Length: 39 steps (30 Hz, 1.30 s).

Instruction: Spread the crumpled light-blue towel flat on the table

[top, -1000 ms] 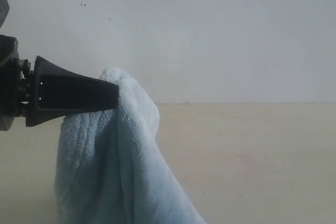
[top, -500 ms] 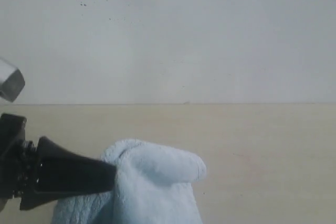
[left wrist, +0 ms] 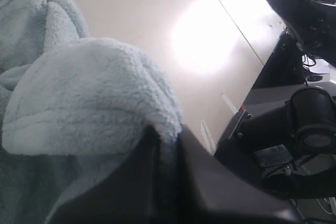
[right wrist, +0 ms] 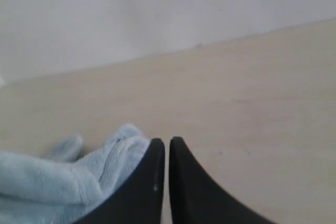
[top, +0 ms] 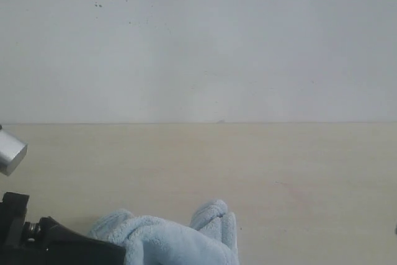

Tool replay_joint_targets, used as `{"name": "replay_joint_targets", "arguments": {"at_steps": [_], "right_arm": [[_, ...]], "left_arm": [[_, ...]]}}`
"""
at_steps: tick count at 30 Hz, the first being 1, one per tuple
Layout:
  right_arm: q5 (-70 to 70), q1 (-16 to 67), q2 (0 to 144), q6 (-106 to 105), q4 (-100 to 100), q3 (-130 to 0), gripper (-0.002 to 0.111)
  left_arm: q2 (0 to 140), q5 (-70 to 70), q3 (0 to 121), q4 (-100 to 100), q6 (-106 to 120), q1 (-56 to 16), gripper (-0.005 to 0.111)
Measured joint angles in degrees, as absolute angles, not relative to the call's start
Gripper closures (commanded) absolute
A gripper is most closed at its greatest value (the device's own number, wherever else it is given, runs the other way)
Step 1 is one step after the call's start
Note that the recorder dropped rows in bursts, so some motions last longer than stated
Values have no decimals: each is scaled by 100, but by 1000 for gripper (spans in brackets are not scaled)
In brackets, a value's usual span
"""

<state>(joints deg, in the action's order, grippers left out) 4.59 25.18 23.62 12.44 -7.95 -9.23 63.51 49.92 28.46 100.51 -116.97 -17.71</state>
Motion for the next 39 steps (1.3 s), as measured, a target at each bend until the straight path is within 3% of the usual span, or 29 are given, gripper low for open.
{"name": "replay_joint_targets", "arguments": {"at_steps": [5,7,20,31,39], "right_arm": [[63,3348,4099,572,-771,-1498,62],[-165,3441,4720,500,-760,-1699,57],[-173,3476,8259,524,-748,-3413,57],[-246,4600,8565,-40,-736,-4008,57],[228,4737,8958,-445,-726,-4369,58]], "left_arm": [[6351,4967,2846,10051,-11697,-1771,103],[6351,4848,2846,10051,-11697,-1771,103],[6351,3306,2846,10040,-11818,-1771,103],[6351,3329,2846,10040,-11689,-1771,103],[6362,3546,2846,10040,-11675,-1771,103]]}}
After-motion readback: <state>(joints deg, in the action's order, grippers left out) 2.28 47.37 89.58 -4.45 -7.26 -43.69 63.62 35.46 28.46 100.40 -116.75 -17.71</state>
